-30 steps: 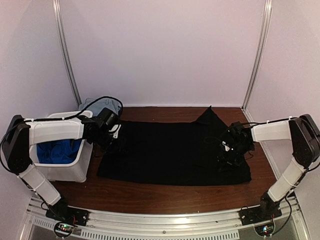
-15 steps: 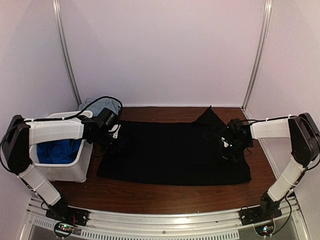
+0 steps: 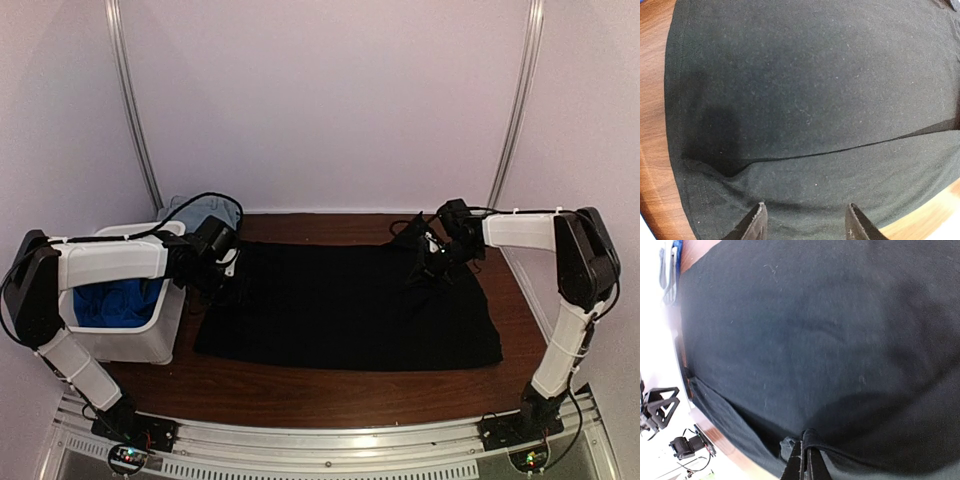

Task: Fold and stack the mixed laundry pile
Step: Adjust the 1/3-folded T-shirt at the center of the board.

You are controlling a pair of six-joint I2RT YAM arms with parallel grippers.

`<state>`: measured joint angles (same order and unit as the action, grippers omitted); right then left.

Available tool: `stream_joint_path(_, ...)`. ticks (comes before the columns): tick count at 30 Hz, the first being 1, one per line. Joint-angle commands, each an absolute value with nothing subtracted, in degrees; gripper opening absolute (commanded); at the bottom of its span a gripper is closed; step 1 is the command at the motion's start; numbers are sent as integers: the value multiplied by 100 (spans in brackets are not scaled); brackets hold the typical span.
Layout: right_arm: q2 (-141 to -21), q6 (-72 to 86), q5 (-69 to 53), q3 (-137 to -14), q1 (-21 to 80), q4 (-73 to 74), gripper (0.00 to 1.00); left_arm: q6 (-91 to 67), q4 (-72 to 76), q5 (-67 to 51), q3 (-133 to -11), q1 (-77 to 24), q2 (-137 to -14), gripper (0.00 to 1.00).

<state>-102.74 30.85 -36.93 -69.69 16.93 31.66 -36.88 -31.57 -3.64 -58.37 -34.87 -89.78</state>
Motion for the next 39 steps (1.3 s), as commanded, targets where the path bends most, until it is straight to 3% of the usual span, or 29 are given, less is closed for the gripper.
stream_joint_path(1, -10777, 3109, -3837, -7471, 1778, 2942, 0, -3780, -3164, -242, -5809, -3471, -8943, 55)
stream_joint_path(13, -11706, 3198, -4072, -8484, 2267, 2907, 0, -3850, -3167, -246, -5677, -3472, -8973, 55)
stream_joint_path(14, -11746, 3196, -4070, -8518, 2275, 2909, 2, -3843, -3171, -247, -5678, -3472, -8978, 55)
stream_joint_path(17, -11800, 3056, -4079, -8675, 2272, 3095, 23, -3843, -3168, -241, -5691, -3472, -8985, 55)
stream_joint_path(24, -11123, 2488, -4237, -8885, 1637, 3412, 35, -3817, -3205, -255, -5758, -3472, -9013, 55)
stream_joint_path(31, -11134, 1648, -3763, -8945, 581, 3753, 34, -3790, -3242, -257, -5859, -3472, -9069, 55)
stream_joint_path(39, -11776, 1460, -3663, -9180, 472, 4001, 33, -3747, -3276, -315, -5981, -3472, -9127, 55)
